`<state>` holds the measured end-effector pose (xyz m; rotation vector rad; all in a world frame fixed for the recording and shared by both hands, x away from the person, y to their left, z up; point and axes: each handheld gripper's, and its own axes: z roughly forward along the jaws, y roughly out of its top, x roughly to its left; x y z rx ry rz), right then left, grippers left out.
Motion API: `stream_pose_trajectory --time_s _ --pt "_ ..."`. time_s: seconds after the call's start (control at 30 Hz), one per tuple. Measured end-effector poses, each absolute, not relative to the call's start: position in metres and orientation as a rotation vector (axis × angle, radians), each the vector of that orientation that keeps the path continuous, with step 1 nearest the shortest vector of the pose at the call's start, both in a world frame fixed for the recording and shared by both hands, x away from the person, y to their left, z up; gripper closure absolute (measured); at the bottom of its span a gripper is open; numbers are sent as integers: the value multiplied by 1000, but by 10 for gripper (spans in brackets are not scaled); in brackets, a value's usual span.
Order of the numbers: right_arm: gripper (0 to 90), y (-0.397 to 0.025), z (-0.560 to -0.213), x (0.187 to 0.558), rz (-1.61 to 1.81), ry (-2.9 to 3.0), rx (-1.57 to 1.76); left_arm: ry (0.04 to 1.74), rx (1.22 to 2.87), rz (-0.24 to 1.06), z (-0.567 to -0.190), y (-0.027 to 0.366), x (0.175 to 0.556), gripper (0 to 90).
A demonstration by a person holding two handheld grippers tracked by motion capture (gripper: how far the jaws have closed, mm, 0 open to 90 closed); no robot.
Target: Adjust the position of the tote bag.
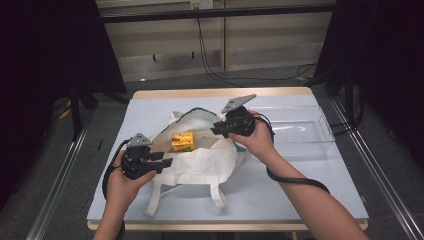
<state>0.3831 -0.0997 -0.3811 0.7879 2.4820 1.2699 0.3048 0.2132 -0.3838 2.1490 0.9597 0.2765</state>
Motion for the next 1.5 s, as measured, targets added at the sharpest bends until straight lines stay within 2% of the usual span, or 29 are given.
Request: stream_pose_trajectory --time_s 0.43,0.73,0.87,1.13,1.5 --pt "766 -104 -390 382 1261 2478 814 999 2084 337 -369 226 311 585" --pt "779 -109 -400 383 1246 2471 835 1042 2086 354 -376 231 323 670" --pt "815 -112 -404 383 1249 2467 857 1049 2101 355 -377 234 326 761" --pt "840 -113 -409 383 1244 2450 864 1075 2102 387 -380 235 332 862" --pt "850 -114 -415 383 1239 2426 871 1105 2111 410 -391 242 339 893"
